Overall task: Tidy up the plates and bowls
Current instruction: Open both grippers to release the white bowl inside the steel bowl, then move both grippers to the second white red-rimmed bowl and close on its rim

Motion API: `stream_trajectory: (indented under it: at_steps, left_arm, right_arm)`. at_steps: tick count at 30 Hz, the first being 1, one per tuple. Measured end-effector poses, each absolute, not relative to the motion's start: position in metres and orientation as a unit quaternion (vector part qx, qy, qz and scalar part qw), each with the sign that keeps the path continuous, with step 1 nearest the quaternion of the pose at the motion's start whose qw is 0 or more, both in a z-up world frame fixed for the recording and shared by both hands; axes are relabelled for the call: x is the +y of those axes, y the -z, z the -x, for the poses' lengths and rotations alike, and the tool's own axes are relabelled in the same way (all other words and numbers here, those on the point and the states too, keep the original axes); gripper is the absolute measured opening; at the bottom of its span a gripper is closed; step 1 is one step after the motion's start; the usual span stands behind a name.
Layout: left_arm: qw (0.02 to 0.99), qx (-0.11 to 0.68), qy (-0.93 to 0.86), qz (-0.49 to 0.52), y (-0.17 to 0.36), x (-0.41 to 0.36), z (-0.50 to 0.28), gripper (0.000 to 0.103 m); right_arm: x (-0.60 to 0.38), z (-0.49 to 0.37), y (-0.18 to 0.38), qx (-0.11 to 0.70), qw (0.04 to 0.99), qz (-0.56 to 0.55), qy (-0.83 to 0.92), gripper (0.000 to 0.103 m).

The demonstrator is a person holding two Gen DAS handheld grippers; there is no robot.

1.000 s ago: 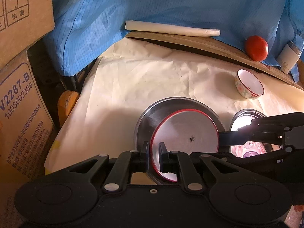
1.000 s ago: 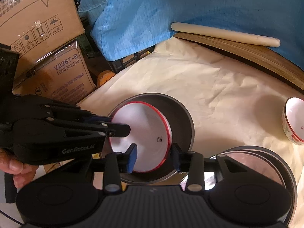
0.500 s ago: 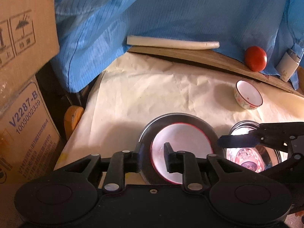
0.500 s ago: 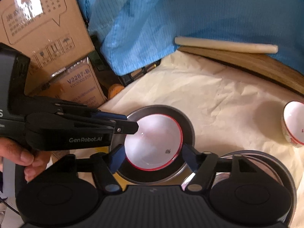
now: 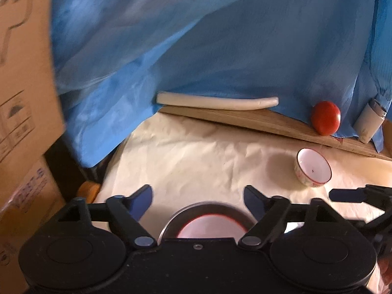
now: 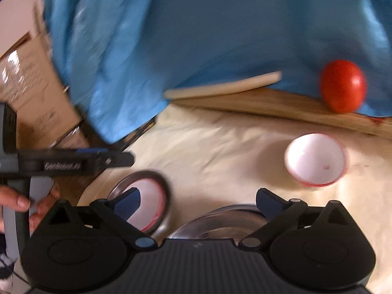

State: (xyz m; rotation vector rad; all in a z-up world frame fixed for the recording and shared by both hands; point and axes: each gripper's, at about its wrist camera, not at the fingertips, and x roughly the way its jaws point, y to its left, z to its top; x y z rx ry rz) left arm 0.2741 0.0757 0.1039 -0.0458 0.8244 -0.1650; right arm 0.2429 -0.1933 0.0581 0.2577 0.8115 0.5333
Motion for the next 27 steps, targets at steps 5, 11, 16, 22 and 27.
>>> stream_trajectory:
  at_steps: [5,11,16,22,27]
  left_arm:
    - [0.914,0.396,0.091,0.0,-0.096,0.048,-0.283,0.094]
    - [0.908,0.406,0.106,0.0,-0.082,0.016,-0.297,0.097]
    - [0.908,0.405,0.108,0.008,-0.074,-0.012,-0.307,0.102]
    - [0.904,0.413,0.108,0.024,-0.06,-0.045,-0.321,0.102]
    - [0.897,0.426,0.115,0.013,-0.044,-0.069,-0.336,0.102]
  right_arm:
    - [-0.234,-0.255,-0.057,0.372,0.895,-0.139,-0.204,0.103]
    - [-0.279,-0.271,-0.04,0.355,0.911,-0.162,-0.134,0.103]
    - [-0.307,-0.283,-0.02,0.356,0.91,-0.189,-0.099,0.103]
    - [-0.32,-0.29,0.003,0.364,0.908,-0.196,-0.074,0.103]
    - [-0.313,-0.291,0.01,0.363,0.916,-0.162,-0.057,0.102]
